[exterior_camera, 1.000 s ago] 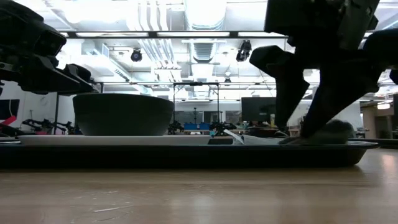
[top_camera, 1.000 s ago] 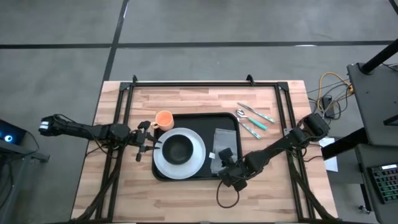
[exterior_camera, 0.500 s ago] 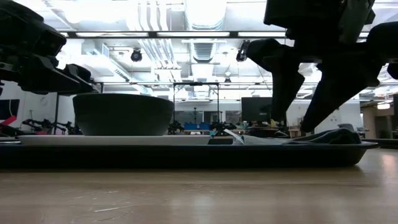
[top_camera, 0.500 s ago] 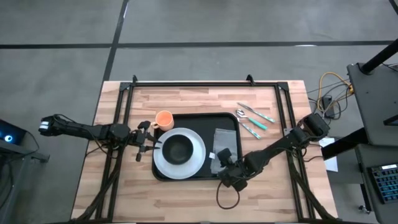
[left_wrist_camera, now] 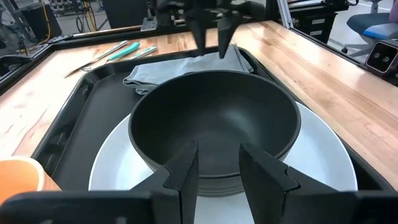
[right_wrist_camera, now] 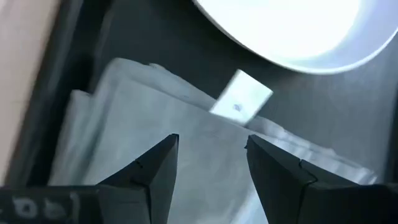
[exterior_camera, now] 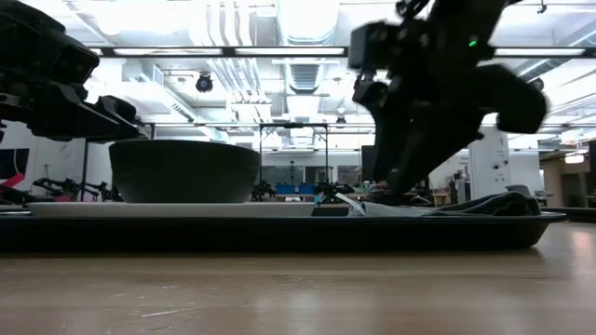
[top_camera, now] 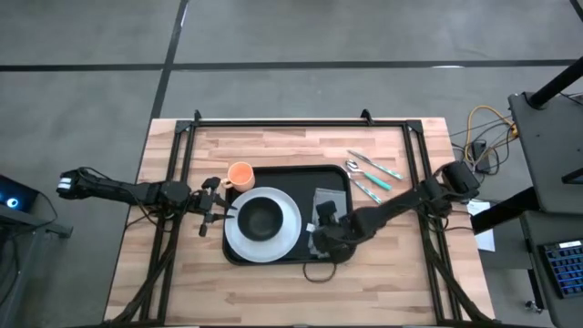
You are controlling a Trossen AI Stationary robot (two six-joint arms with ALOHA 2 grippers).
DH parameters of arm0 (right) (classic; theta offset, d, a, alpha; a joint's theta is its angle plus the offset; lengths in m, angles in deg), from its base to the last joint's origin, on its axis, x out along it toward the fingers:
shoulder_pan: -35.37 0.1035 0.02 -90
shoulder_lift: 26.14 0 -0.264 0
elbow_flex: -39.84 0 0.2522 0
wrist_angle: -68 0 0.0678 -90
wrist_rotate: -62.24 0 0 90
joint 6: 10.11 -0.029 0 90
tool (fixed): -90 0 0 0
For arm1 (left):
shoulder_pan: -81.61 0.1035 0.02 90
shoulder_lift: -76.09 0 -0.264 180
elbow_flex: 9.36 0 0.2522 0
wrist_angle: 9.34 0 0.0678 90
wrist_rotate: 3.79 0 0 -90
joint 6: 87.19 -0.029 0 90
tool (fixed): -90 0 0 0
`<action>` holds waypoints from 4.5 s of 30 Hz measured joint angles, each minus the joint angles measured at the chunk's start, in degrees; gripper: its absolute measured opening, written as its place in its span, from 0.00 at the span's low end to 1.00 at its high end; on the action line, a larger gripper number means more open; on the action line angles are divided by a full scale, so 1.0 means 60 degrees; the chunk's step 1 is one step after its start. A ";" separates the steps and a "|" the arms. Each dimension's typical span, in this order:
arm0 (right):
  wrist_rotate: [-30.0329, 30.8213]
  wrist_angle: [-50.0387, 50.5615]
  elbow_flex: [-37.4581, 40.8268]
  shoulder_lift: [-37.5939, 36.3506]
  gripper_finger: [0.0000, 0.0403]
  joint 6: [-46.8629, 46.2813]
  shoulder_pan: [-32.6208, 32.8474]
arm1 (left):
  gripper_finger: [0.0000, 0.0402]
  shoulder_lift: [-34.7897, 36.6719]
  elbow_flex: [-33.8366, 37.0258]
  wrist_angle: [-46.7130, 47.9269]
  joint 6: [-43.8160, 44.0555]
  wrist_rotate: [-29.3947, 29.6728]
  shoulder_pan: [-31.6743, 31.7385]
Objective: Set up tray
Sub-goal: Put the gray napkin on the black serving tray beside the white plate, then put the blue fork on top of the gray napkin
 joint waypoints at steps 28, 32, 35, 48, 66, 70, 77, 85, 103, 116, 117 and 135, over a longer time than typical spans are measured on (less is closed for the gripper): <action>-0.3031 -0.1884 0.1652 -0.0078 0.44 0.0129 -0.1669 | 0.24 0.0000 0.0002 0.0002 0.0000 0.0000 0.0002; -0.3027 -0.1836 0.1662 -0.0289 0.43 0.0164 -0.1684 | 0.24 0.0000 0.0000 0.0000 0.0000 0.0003 -0.0001; -0.3027 -0.1849 0.1662 -0.0628 0.43 0.0166 -0.1680 | 0.24 0.0000 0.0001 0.0003 0.0000 0.0001 0.0003; -0.3005 -0.1718 0.2237 -0.1162 0.43 -0.0353 -0.2514 | 0.24 -0.0004 0.0000 -0.0001 0.0000 0.0000 -0.0001; -0.3143 -0.2517 0.2887 -0.0969 0.44 0.1342 -0.3373 | 0.24 -0.0004 0.0000 -0.0001 0.0000 0.0003 0.0002; -0.3162 -0.2524 0.2878 -0.0969 0.43 0.1479 -0.3619 | 0.24 -0.0004 0.0000 0.0003 0.0000 0.0000 -0.0001; -0.3172 -0.2568 0.2875 -0.0962 0.42 0.1674 -0.3822 | 0.24 -0.0007 0.0000 0.0002 0.0000 0.0003 0.0000; -0.3311 -0.2179 0.2540 -0.1529 0.43 0.1654 -0.3822 | 0.24 -0.0006 0.0000 -0.0001 0.0000 0.0000 0.0001; -0.3278 0.0933 0.2478 -0.5727 0.43 -0.0829 -0.4757 | 0.24 -0.0007 0.0000 -0.0001 0.0000 0.0003 0.0000; -0.3282 0.2349 0.2540 -0.5129 0.41 -0.2087 -0.6337 | 0.24 -0.0004 0.0000 -0.0001 0.0000 0.0003 0.0000; -0.3282 0.2357 0.2540 -0.5013 0.41 -0.2102 -0.6469 | 0.24 -0.0004 0.0000 -0.0001 0.0000 0.0003 0.0000; -0.3304 0.2375 0.2540 -0.3661 0.41 -0.2293 -0.7305 | 0.24 -0.0004 0.0000 -0.0001 -0.0001 0.0001 0.0002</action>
